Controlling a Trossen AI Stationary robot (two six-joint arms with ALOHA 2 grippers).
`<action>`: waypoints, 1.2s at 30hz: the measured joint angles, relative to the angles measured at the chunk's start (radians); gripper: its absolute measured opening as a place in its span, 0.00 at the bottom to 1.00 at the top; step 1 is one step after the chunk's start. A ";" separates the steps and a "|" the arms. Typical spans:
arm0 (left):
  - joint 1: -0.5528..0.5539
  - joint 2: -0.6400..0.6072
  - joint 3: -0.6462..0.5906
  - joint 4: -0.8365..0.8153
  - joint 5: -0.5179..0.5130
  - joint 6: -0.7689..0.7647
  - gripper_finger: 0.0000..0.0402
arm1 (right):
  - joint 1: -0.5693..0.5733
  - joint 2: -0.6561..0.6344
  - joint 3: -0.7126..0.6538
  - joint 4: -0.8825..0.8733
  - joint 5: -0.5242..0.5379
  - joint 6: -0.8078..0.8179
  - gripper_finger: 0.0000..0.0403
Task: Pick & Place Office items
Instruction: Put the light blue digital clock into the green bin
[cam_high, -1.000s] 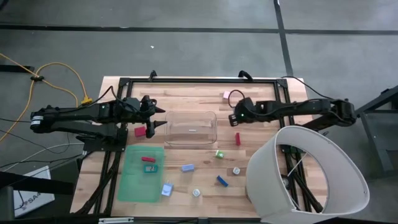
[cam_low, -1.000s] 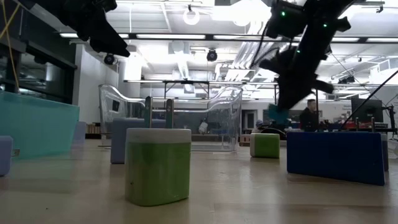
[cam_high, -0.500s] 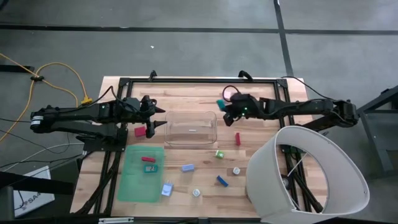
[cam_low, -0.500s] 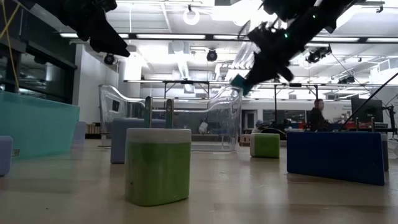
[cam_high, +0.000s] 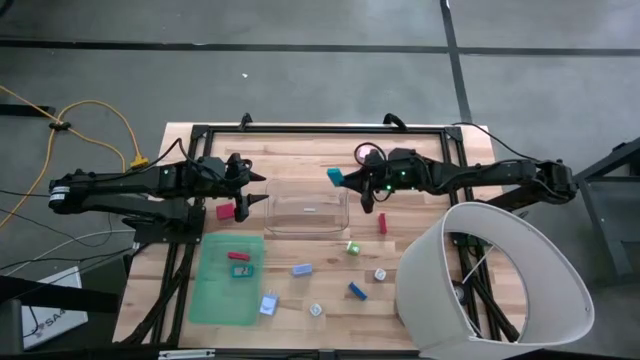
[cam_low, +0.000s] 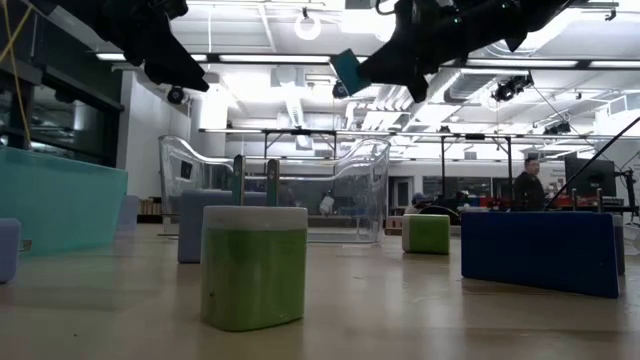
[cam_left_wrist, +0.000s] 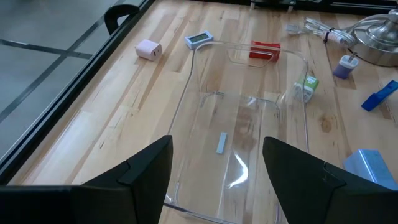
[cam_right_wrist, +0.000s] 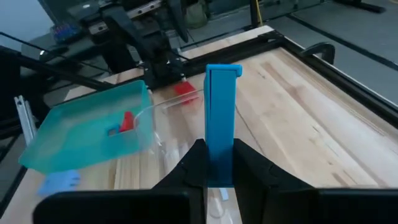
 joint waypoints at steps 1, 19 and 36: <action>0.000 0.000 0.000 0.000 0.000 0.000 0.61 | 0.000 0.000 0.000 0.003 0.000 -0.002 0.10; 0.000 0.020 -0.001 0.118 0.018 -0.118 0.61 | -0.004 0.128 0.000 0.279 -0.156 -0.044 0.10; -0.040 0.288 -0.001 0.439 0.207 0.194 0.61 | 0.001 0.179 0.000 0.379 -0.208 -0.018 0.10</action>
